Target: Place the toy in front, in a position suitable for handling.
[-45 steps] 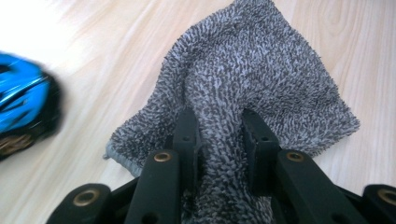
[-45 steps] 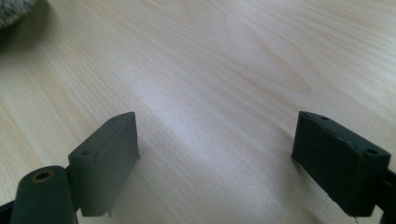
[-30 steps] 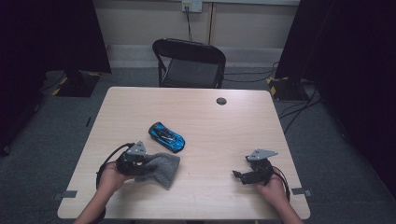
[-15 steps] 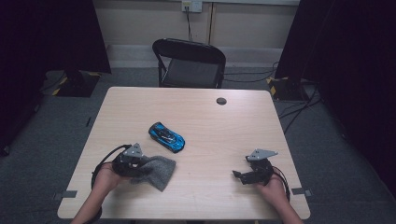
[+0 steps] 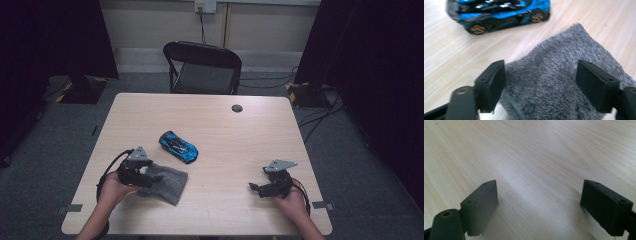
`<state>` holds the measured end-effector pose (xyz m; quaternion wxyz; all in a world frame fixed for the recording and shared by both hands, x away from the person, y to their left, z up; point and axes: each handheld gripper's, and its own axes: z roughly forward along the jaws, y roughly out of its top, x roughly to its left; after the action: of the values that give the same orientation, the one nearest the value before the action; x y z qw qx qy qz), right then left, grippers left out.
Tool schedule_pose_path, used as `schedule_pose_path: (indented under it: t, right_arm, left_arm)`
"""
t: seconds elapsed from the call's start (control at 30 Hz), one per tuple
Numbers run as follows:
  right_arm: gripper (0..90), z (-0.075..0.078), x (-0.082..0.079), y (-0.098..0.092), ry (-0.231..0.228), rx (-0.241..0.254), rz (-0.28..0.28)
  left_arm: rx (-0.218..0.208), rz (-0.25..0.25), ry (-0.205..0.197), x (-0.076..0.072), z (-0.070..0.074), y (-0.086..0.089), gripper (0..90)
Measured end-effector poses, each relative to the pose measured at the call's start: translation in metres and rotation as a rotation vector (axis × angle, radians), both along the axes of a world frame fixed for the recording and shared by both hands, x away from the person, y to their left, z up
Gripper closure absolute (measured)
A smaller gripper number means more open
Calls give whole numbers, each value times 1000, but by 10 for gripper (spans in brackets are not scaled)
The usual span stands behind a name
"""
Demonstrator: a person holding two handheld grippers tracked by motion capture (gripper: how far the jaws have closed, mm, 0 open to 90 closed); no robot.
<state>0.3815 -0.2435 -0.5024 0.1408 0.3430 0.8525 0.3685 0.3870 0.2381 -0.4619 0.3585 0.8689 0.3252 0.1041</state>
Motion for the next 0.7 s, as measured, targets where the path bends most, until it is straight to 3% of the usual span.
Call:
schedule_pose_path:
  t: [0.13, 0.33, 0.5, 0.6, 0.7]
  right_arm:
    - [139, 0, 0, 0, 2, -3, -1]
    - [152, 5, 4, 1, 23, -33, 1]
    - [163, 12, 11, 6, 25, -21, 19]
    - [161, 19, 21, 16, 33, 21, 21]
    - [157, 20, 25, 23, 22, 14, 25]
  left_arm:
    - [-27, 35, 16, 1, 2, 4, 204]
    - [-8, 18, 11, 0, 2, 0, 201]
    - [-10, 11, 8, 0, 2, -2, 208]
    - [-13, 14, 5, 1, 3, -2, 209]
    - [-18, 14, 3, 1, 3, -3, 210]
